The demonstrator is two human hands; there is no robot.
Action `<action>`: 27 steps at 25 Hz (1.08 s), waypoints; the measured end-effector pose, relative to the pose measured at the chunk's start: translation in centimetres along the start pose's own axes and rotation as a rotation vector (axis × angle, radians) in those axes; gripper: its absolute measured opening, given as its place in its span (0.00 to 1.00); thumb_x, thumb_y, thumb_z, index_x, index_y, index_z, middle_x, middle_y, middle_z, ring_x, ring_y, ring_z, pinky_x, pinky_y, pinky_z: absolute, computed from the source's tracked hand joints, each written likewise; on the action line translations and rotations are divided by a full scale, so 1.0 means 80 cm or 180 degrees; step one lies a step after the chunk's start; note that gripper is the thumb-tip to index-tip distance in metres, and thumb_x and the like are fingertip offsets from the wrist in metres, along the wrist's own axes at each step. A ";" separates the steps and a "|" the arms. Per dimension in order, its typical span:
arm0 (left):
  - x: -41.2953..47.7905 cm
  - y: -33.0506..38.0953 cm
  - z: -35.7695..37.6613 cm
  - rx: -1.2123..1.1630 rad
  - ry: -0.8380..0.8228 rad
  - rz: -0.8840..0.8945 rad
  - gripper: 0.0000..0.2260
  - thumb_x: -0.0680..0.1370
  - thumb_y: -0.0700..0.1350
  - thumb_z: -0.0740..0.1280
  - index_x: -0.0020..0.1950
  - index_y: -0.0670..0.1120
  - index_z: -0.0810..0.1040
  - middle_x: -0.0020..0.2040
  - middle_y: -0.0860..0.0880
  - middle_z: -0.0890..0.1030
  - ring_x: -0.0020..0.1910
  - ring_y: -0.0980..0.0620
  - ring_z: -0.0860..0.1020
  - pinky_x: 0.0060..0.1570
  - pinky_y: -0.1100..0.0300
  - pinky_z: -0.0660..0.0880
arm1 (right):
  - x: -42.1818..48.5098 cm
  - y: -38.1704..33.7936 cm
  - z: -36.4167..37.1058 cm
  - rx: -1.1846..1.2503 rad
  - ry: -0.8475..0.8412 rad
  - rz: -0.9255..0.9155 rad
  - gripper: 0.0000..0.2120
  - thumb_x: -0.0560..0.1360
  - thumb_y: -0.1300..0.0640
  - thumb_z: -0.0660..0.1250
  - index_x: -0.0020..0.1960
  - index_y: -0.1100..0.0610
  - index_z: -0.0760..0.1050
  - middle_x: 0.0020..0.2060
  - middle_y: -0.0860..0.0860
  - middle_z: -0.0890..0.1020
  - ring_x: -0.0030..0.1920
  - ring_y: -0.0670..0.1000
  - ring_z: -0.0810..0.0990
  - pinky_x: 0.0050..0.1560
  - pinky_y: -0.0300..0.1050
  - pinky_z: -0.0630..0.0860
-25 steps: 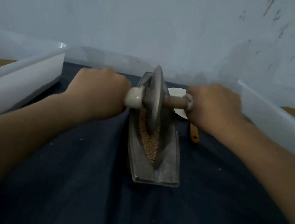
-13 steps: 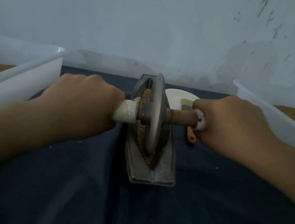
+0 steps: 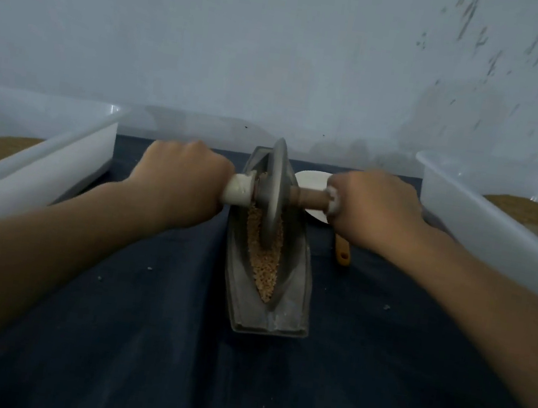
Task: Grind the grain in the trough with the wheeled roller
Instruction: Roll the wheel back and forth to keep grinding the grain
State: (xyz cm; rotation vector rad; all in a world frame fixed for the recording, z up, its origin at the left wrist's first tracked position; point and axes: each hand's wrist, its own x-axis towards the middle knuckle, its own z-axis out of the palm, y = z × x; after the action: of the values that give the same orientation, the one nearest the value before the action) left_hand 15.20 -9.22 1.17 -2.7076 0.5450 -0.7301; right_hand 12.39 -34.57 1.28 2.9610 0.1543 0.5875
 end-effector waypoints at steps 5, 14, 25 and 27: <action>-0.048 -0.016 -0.023 0.0176 0.0808 0.0494 0.09 0.64 0.53 0.70 0.34 0.54 0.70 0.28 0.53 0.56 0.20 0.45 0.70 0.28 0.65 0.57 | -0.059 0.018 -0.014 0.0129 0.0142 -0.0334 0.04 0.61 0.43 0.61 0.33 0.39 0.65 0.25 0.44 0.69 0.25 0.48 0.69 0.26 0.39 0.61; 0.039 0.003 0.013 -0.0019 -0.0020 -0.0372 0.07 0.76 0.51 0.66 0.51 0.52 0.79 0.43 0.46 0.78 0.44 0.40 0.80 0.38 0.54 0.69 | 0.047 -0.011 0.010 -0.0223 0.0088 0.0248 0.05 0.74 0.57 0.66 0.41 0.49 0.74 0.36 0.50 0.77 0.34 0.51 0.73 0.29 0.41 0.60; 0.009 0.008 0.019 0.0180 0.0308 -0.0251 0.05 0.74 0.53 0.67 0.44 0.53 0.78 0.34 0.49 0.72 0.33 0.42 0.76 0.32 0.56 0.64 | 0.019 -0.019 0.008 -0.0274 0.0347 0.0098 0.06 0.71 0.55 0.68 0.37 0.48 0.73 0.31 0.48 0.74 0.29 0.49 0.69 0.29 0.39 0.59; 0.050 0.008 0.015 0.0159 0.0216 -0.0293 0.04 0.74 0.48 0.67 0.47 0.50 0.79 0.37 0.46 0.73 0.39 0.40 0.79 0.35 0.54 0.67 | 0.055 -0.020 0.022 -0.0044 0.0081 0.0332 0.03 0.74 0.57 0.66 0.43 0.49 0.76 0.36 0.51 0.78 0.34 0.52 0.74 0.30 0.41 0.64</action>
State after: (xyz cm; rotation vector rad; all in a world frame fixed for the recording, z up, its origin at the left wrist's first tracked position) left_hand 18.82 -11.30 1.59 -2.6846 0.4140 -0.8506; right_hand 16.97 -32.64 1.12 2.9634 -0.0018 0.6361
